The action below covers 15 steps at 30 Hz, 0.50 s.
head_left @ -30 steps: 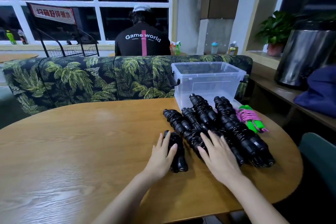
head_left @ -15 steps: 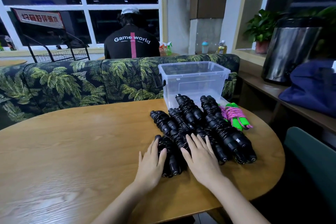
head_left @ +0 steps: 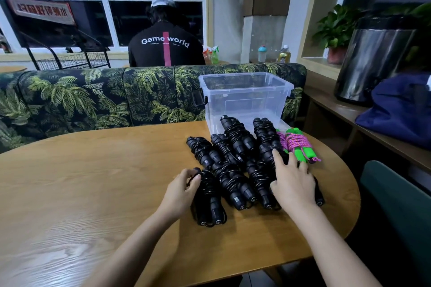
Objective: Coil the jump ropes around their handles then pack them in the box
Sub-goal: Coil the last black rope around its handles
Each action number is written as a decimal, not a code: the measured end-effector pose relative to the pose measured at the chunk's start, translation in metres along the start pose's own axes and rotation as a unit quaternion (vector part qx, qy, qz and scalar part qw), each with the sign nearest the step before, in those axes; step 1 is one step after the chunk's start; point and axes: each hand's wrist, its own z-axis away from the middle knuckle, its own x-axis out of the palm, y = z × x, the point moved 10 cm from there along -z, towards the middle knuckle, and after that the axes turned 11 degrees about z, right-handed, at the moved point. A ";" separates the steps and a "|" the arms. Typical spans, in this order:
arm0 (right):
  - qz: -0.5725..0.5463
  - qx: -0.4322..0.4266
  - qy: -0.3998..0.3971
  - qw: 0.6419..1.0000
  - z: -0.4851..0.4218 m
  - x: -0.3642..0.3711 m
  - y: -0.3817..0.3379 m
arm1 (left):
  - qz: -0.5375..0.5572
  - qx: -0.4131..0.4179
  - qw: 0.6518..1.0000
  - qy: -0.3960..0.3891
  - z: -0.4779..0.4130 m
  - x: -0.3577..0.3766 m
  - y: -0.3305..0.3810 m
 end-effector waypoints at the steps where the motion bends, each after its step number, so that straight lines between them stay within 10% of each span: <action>1: 0.003 0.005 0.014 1.000 0.001 -0.004 0.000 | -0.003 0.001 1.000 -0.001 0.000 -0.001 0.002; 6: -0.045 0.003 0.107 0.993 0.014 -0.030 -0.015 | -0.061 0.079 0.993 0.056 0.001 -0.016 0.027; 15: -0.310 -0.193 0.113 0.924 0.059 -0.069 -0.140 | 0.354 -0.041 0.934 0.033 -0.008 -0.019 0.043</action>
